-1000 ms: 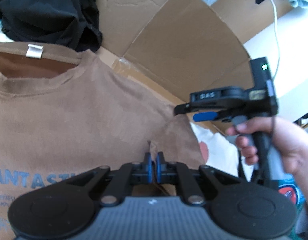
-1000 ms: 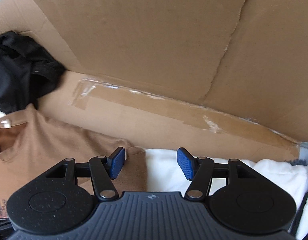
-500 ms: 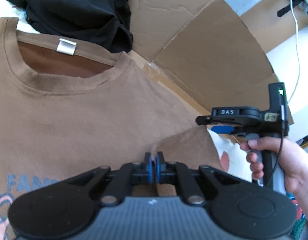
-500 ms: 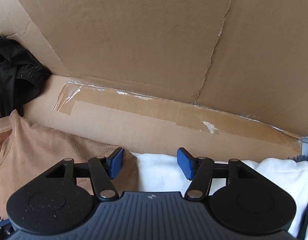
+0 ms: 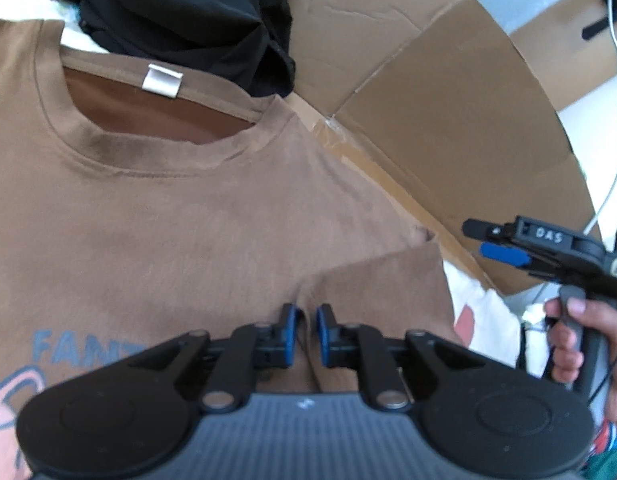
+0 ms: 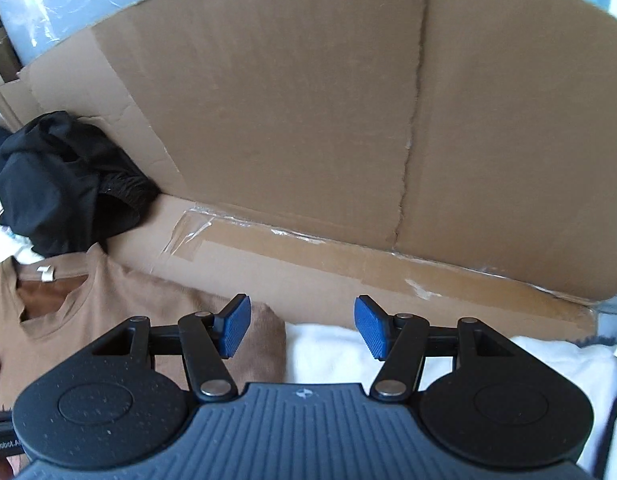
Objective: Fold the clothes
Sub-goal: 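Open the left gripper to release the folded sleeve, then move the right gripper toward the folded shirt body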
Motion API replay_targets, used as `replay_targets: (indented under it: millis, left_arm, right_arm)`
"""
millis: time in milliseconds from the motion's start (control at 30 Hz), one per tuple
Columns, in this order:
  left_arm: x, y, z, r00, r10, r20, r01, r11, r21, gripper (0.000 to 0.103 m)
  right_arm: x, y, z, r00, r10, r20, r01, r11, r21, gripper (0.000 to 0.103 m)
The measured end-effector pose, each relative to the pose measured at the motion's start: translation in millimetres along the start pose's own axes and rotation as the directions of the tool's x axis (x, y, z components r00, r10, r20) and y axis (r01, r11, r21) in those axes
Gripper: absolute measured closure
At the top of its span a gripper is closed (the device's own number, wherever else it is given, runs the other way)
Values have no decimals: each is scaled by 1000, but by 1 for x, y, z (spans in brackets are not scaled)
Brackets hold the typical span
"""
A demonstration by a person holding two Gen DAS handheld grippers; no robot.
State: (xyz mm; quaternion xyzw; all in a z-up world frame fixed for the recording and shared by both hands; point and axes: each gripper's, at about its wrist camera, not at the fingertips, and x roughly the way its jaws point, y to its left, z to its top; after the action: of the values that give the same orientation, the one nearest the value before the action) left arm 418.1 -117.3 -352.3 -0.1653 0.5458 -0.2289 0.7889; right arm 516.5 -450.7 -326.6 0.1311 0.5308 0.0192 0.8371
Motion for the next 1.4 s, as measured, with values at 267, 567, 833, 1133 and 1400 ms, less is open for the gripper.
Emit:
replay_targets:
  millis: [267, 567, 833, 1133, 1400]
  left_arm:
    - [-13, -16, -37, 995, -7, -99, 9, 1000, 23, 87]
    - [-20, -38, -72, 982, -34, -185, 44, 998, 50, 80]
    - [-12, -52, -90, 973, -44, -228, 54, 998, 35, 67]
    - [-2, -49, -91, 974, -57, -219, 48, 998, -47, 61]
    - [5, -45, -90, 975, -71, -210, 53, 995, -89, 75]
  right_arm:
    - [-42, -8, -14, 999, 35, 5, -35, 999, -37, 40]
    - [-76, -12, -55, 997, 75, -26, -78, 989, -125, 40]
    - [-89, -24, -97, 993, 104, -56, -110, 987, -118, 40]
    - [-81, -33, -150, 986, 120, -115, -136, 981, -140, 40]
    - [-66, -25, -189, 987, 127, -94, -139, 980, -143, 41]
